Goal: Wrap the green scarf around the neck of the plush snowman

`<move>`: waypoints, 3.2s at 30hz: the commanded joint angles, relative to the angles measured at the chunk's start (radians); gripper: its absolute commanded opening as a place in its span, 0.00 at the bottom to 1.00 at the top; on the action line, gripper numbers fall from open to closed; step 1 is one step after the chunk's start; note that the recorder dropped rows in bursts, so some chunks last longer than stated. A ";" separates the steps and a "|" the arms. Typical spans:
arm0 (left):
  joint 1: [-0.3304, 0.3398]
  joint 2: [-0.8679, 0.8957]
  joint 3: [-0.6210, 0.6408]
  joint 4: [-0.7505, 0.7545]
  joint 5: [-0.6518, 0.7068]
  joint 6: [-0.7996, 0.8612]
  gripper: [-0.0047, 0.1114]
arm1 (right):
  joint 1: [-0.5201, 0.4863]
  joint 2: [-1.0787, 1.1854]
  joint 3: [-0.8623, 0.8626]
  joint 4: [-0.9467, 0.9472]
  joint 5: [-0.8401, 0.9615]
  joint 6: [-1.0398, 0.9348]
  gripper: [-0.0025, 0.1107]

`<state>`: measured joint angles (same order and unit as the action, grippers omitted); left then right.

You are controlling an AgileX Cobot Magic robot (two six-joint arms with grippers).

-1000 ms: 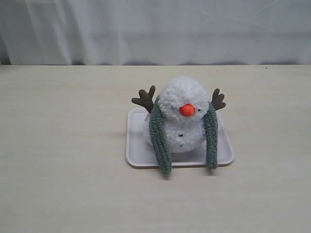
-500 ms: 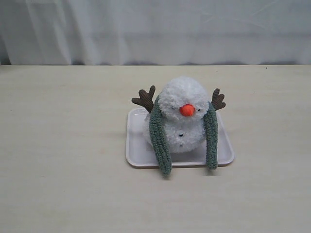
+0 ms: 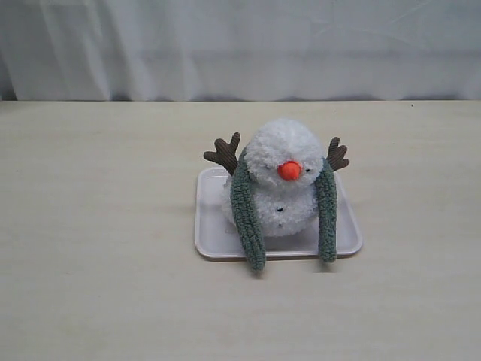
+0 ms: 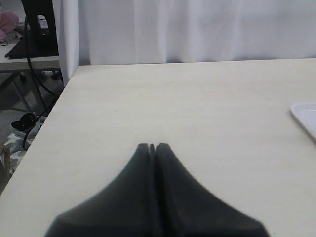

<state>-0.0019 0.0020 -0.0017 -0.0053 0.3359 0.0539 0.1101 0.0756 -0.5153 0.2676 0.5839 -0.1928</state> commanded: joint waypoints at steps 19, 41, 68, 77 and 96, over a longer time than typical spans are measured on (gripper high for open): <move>-0.005 -0.002 0.002 -0.005 -0.011 0.001 0.04 | -0.003 -0.005 0.003 0.003 -0.011 -0.006 0.06; -0.005 -0.002 0.002 -0.005 -0.013 0.001 0.04 | -0.003 -0.076 0.003 -0.220 -0.015 -0.004 0.06; -0.005 -0.002 0.002 -0.005 -0.013 0.001 0.04 | -0.005 -0.076 0.005 -0.306 -0.015 -0.002 0.06; -0.005 -0.002 0.002 -0.005 -0.013 0.001 0.04 | -0.005 -0.076 0.005 -0.282 -0.539 -0.002 0.06; -0.005 -0.002 0.002 -0.005 -0.013 0.001 0.04 | -0.005 -0.076 0.047 -0.145 -0.767 -0.002 0.06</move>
<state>-0.0019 0.0020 -0.0017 -0.0053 0.3359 0.0539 0.1101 0.0029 -0.4980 0.1487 -0.1828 -0.1928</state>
